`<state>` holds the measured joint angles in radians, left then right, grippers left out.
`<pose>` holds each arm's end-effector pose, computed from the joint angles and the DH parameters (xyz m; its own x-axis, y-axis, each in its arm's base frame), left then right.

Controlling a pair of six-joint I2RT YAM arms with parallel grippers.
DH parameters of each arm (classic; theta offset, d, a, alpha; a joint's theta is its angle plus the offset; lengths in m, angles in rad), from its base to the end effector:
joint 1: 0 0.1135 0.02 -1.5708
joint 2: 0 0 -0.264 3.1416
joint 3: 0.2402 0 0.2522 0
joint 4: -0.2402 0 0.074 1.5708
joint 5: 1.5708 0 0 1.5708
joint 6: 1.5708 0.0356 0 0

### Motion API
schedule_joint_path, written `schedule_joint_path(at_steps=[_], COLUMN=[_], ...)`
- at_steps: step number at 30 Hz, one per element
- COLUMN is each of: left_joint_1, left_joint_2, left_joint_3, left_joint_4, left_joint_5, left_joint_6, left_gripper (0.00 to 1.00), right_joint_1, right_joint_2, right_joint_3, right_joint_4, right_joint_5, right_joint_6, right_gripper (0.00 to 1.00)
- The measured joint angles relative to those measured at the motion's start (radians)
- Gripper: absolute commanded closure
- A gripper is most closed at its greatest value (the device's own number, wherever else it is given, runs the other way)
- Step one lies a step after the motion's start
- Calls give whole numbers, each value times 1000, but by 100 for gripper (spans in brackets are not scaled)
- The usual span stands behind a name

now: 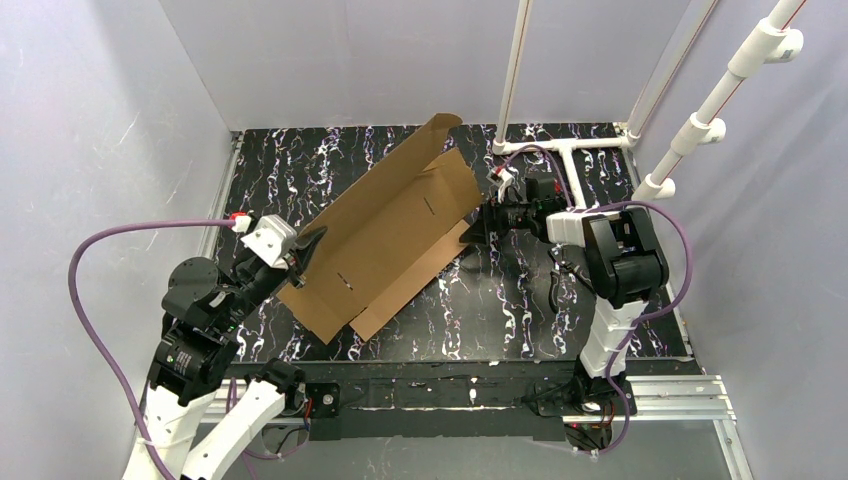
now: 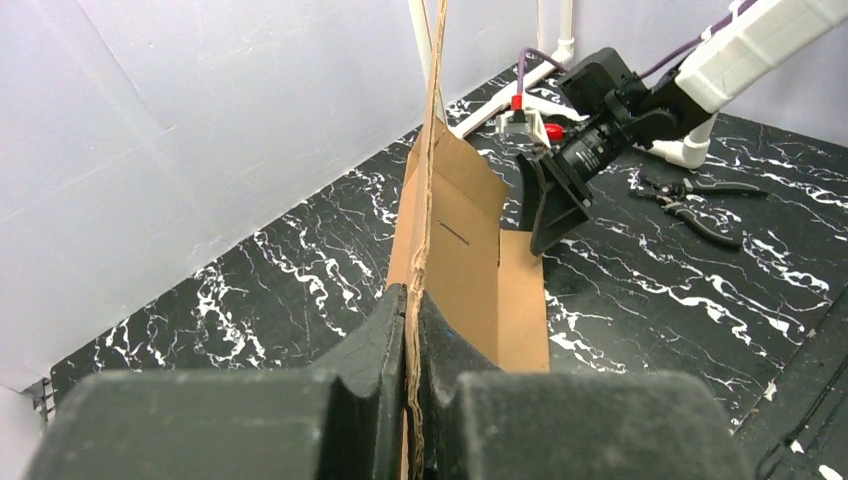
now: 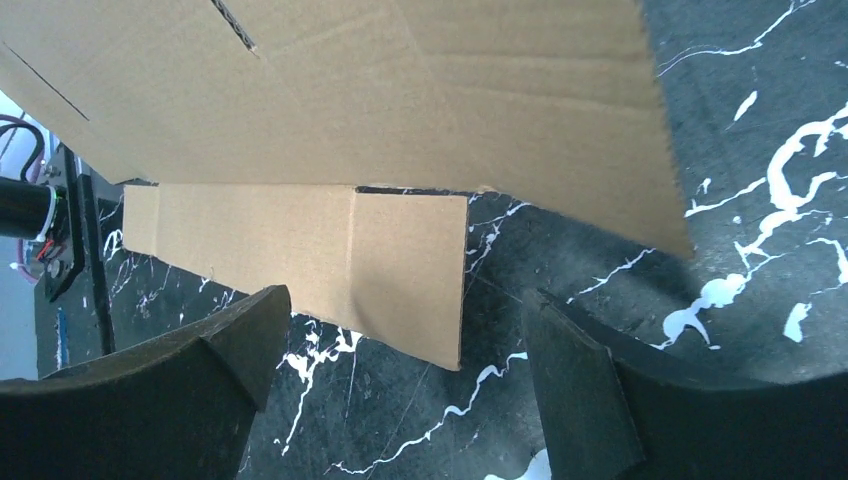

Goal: Fold the paper box
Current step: Fold the paper box at the center of the board.

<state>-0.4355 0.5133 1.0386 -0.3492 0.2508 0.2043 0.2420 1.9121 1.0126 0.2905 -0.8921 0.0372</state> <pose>0.0676 -0.0412 0.4369 0.2834 0.0849 -0.9552 0.5849 0.7741 0.2423 0.3688 0.1196 0.1527 -0.5836 -0.1200 -0.8031 -0.7491 0.4613 0.4755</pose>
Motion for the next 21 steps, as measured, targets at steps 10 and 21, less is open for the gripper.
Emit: schedule_joint_path(at_steps=[10,21], left_joint_1=[0,0], left_joint_2=[2,38], left_joint_3=[0,-13], left_joint_4=[11,39], left_joint_5=[-1,-5], left_joint_6=[-17,-56], left_gripper=[100,100], right_joint_1=[7,62], right_joint_2=[0,-106], right_joint_3=[-88,-147], right_joint_4=[210,211], right_joint_5=[-5,89], right_joint_6=[109,53], right_gripper=[59,99])
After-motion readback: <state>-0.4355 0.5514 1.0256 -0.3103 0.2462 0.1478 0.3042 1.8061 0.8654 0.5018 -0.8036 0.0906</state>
